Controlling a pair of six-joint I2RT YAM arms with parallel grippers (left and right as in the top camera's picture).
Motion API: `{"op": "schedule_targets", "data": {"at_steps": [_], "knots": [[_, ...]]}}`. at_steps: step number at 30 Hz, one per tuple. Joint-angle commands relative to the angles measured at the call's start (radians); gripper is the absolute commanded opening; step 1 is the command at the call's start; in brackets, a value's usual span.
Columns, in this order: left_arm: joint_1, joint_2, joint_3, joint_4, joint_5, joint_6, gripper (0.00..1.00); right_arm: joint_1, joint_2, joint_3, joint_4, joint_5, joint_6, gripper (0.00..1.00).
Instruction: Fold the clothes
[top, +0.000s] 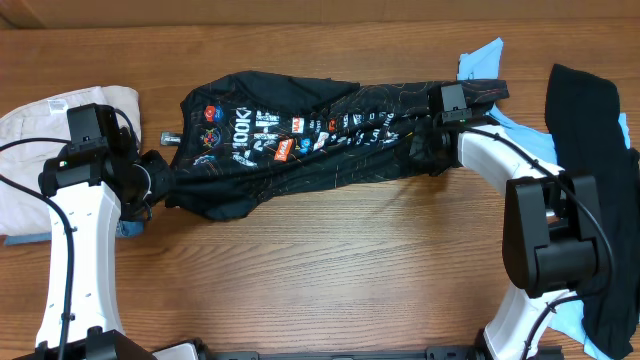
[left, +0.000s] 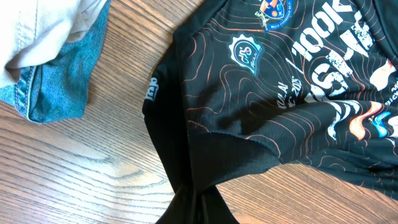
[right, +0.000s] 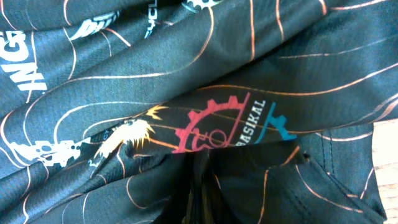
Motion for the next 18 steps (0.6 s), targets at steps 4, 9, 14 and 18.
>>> {"op": "schedule_targets", "data": {"at_steps": [4,9,14,18], "knots": [[-0.003,0.006,0.005,0.008,-0.010,0.026,0.04,-0.002,-0.126,0.027,-0.072,0.070,0.002,0.05],[-0.003,0.006,0.005,0.008,-0.010,0.026,0.04,-0.001,-0.285,0.047,-0.236,0.077,-0.002,0.10],[-0.003,0.006,0.005,0.008,-0.010,0.026,0.04,-0.001,-0.312,0.043,-0.482,0.077,-0.002,0.10],[-0.003,0.006,0.005,0.010,-0.010,0.026,0.04,-0.001,-0.309,0.020,-0.645,0.077,-0.002,0.19]]}}
